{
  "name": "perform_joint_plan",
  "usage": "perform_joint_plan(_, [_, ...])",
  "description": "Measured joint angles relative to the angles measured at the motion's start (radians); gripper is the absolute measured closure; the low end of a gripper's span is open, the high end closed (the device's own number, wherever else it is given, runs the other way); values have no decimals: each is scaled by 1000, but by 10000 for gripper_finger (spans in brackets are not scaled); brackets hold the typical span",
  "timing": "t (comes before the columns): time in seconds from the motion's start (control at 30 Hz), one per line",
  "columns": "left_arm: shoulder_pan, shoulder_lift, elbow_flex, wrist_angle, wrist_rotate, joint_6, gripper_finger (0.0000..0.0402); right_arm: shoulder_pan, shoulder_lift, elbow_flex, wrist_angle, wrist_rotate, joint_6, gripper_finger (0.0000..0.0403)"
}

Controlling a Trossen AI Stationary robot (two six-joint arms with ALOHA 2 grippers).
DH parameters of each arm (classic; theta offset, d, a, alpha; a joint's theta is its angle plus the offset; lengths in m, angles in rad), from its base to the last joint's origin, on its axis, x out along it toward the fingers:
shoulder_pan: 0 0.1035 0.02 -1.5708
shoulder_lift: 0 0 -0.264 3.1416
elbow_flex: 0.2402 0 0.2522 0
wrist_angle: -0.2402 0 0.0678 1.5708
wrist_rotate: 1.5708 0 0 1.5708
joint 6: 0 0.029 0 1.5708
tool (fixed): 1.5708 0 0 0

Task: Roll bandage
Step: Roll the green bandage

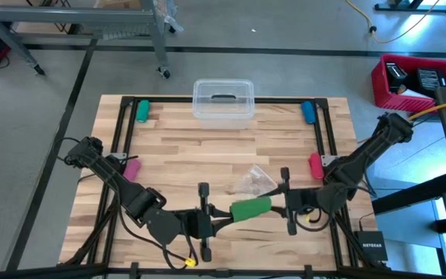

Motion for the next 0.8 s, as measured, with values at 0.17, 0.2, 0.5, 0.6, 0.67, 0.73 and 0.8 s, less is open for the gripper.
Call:
perform_joint_plan(0.17, [-8, 0, 0, 38, 20, -6, 391, 0, 3, 0, 45, 54, -122, 386])
perform_joint_plan(0.2, [-9, 0, 0, 47, 48, -7, 391, 0, 0, 0, 60, 93, -142, 385])
perform_joint_plan(0.5, [-8, 0, 0, 158, 330, -20, 391, 1, -13, 0, 89, 227, -307, 398])
perform_joint_plan(0.6, [-14, 0, -1, 230, 346, 29, 391, 0, -13, 0, 103, 226, -314, 397])
perform_joint_plan(0.67, [-16, 0, -1, 280, 340, 67, 391, 0, -12, 1, 120, 194, -294, 397])
perform_joint_plan(0.73, [-15, 0, -1, 328, 296, 105, 391, 0, -11, 2, 120, 145, -248, 397])
perform_joint_plan(0.8, [-12, 0, -1, 355, 237, 139, 391, 0, -10, 2, 119, 111, -192, 394])
